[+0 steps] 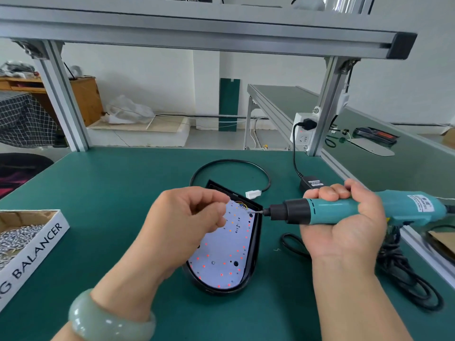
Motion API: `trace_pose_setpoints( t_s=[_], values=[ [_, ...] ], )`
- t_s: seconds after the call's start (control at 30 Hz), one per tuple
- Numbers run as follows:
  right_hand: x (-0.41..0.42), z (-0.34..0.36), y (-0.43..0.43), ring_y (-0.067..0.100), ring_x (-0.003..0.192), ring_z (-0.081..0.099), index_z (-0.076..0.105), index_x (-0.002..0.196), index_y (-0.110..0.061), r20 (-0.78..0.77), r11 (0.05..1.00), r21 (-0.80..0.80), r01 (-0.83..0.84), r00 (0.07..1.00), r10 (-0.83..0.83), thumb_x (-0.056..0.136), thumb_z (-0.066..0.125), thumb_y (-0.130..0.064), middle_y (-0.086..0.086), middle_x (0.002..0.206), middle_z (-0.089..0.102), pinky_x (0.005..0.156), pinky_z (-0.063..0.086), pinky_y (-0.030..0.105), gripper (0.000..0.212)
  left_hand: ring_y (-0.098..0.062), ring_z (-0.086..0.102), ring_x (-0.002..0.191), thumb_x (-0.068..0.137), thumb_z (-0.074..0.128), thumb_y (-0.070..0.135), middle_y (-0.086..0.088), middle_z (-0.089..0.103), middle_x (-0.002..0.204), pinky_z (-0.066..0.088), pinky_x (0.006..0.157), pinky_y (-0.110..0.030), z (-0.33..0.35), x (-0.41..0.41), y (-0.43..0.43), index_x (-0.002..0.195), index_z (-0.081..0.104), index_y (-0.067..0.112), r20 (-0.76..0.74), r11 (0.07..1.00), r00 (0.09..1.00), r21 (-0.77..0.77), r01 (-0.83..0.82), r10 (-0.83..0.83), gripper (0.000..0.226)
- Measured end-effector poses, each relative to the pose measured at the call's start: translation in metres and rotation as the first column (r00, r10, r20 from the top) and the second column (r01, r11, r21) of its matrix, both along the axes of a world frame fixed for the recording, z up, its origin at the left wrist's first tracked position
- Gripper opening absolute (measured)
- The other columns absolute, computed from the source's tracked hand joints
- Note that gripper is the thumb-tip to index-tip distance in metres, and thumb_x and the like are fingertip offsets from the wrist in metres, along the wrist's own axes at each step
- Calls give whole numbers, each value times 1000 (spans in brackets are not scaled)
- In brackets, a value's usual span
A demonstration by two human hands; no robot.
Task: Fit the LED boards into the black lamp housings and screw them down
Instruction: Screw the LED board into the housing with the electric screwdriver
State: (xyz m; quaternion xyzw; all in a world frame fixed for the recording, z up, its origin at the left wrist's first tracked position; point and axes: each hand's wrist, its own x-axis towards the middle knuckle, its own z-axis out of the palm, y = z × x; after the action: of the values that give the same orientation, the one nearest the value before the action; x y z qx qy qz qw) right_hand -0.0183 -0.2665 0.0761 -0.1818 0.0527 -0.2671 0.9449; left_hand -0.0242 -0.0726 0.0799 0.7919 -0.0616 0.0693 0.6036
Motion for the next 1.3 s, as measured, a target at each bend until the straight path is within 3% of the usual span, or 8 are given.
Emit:
trace_pose_setpoints(
  t_s=[0.1, 0.2, 0.3, 0.5, 0.73, 0.83, 1.1, 1.3],
  values=[
    [-2, 1, 2, 9, 49, 44, 50, 72, -17, 33, 999, 29, -33, 999, 32, 89, 51, -13, -9, 60, 44, 64, 46, 25, 17, -2, 60, 50, 86, 66, 15, 5, 70, 60, 50, 52, -18, 0, -1, -2, 68, 73, 26, 22, 1000, 1000, -14, -9, 9, 22],
    [-3, 2, 5, 9, 48, 44, 53, 68, -18, 49, 998, 24, -55, 997, 54, 88, 51, -13, -9, 60, 44, 63, 46, 25, 21, 3, 57, 47, 88, 64, 18, 12, 67, 59, 44, 48, -10, -3, -5, -6, 68, 69, 29, 68, 988, 997, 152, 28, -38, 23],
    [-4, 2, 7, 9, 47, 44, 55, 65, -17, 48, 997, 25, -69, 997, 68, 87, 52, -14, -9, 60, 44, 62, 47, 25, 23, 5, 60, 59, 89, 61, 23, 20, 65, 66, 44, 56, -7, -4, -10, -8, 71, 66, 36, 127, 951, 985, 299, 75, -118, 22],
    [-5, 3, 8, 8, 46, 44, 55, 66, -17, 52, 996, 22, -83, 995, 82, 88, 51, -13, -9, 60, 44, 61, 47, 24, 23, 2, 62, 67, 90, 58, 25, 21, 65, 75, 48, 63, -12, -2, -13, -9, 72, 62, 42, 154, 945, 974, 306, 113, -166, 25],
    [-4, -1, 11, 8, 45, 43, 53, 73, -18, 47, 995, -24, -99, 994, 100, 89, 47, -14, -9, 60, 43, 59, 45, 24, 18, -5, 56, 75, 91, 44, 40, 14, 59, 69, 45, 62, -19, -2, -11, 0, 82, 65, 37, 146, 843, 954, 517, 152, -262, 22],
    [-4, -2, 14, 8, 46, 43, 54, 74, -18, 53, 995, -27, -95, 994, 96, 89, 47, -14, -9, 60, 43, 59, 45, 24, 17, -8, 59, 65, 89, 42, 41, 24, 60, 78, 47, 58, -18, -2, -11, 2, 73, 59, 43, 74, 874, 963, 443, 201, -259, 23],
    [-4, -2, 19, 7, 48, 44, 54, 71, -18, 49, 997, 22, -75, 996, 74, 90, 48, -15, -10, 60, 43, 62, 46, 24, 20, 0, 57, 47, 89, 61, 24, 11, 65, 58, 43, 47, -10, -7, -10, -12, 69, 68, 19, 38, 988, 994, 117, 99, -104, 21],
    [-4, -2, 16, 7, 47, 44, 54, 70, -18, 35, 997, 38, -64, 997, 63, 90, 48, -15, -10, 60, 43, 63, 46, 24, 21, -2, 60, 48, 87, 64, 23, 5, 70, 60, 47, 50, -11, -7, -10, -15, 70, 73, 22, -33, 993, 993, -42, 113, -114, 19]
  ],
)
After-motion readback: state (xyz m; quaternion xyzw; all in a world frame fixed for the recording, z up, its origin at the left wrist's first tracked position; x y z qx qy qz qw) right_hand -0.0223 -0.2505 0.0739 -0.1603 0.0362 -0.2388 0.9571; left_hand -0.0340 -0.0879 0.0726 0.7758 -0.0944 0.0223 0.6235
